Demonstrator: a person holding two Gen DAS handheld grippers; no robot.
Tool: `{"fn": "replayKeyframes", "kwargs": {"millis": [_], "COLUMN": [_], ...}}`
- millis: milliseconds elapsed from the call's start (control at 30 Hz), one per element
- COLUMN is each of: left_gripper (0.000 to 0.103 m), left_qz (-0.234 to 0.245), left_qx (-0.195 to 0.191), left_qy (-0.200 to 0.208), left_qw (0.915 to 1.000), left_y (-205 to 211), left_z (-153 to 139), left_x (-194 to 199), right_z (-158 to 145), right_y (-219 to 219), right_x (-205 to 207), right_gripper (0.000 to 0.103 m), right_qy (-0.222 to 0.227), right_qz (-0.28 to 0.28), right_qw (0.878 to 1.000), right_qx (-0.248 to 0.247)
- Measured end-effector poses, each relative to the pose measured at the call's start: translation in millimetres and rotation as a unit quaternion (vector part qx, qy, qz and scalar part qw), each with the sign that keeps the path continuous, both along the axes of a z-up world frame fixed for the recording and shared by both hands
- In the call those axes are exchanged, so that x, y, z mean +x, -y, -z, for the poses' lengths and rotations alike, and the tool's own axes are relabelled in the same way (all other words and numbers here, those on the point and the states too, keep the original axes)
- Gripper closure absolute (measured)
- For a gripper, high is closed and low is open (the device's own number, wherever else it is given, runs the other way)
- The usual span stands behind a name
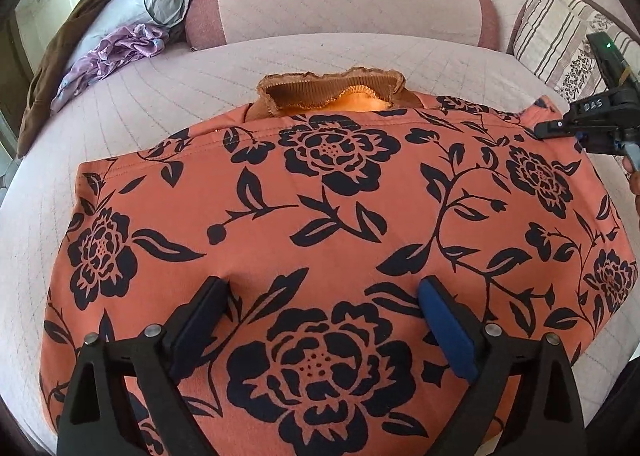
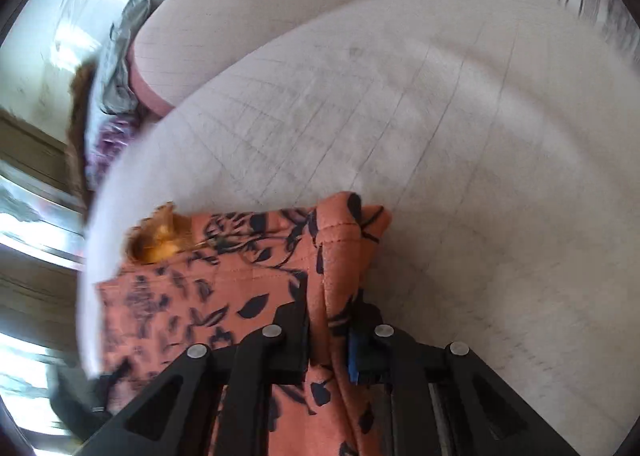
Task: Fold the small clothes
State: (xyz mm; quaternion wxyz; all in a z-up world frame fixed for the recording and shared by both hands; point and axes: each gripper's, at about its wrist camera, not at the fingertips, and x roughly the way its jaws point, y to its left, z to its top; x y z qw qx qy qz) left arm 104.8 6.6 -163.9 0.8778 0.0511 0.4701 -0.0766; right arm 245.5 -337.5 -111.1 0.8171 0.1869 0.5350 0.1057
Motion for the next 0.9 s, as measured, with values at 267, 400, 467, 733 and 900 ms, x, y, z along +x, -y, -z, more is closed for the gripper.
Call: {"fn": "replayKeyframes", "kwargs": {"millis": [267,400,467,733,900], "left_gripper": [0.005,0.005,0.005,0.006,0.006], "left_qz": [-0.003,-0.003,-0.002,-0.020,-0.028], "left_qx": [0.001,0.000,-0.001,-0.031,-0.015], "left_qy": [-0.007,-0.007,-0.009,0.022,0.022], "left_qw": [1.0000,1.0000,1.0000,0.9991,0.9992], "left_y": [0.1,-0.3,-0.5,-18.2,-37.7], "left_z": [0.8,1.3,1.1,-34.9,-24.0], "left_x": [2.4,2.2,2.7,-19.3,-32.7], "right_z": [-7.5,-42.9,-50.9,25.4,-23.5], "right_y": [31.6,47.1,34.0,13.9,9.7], "right_x": [-18.9,-78.6,-116.5,-164.0,-198.1], "right_gripper": [0.033,0.032,0.030,0.031,0.024], "right_qy": [-0.011,0.040,0.060,-0.026,0.048], "right_qz": [0.094,0.130,0.130,0.153,0.157], "right_qw": [0.995,0.985,0.972,0.959,0.959], "right_qx": [0.010,0.106,0.184,0.238,0.229]}}
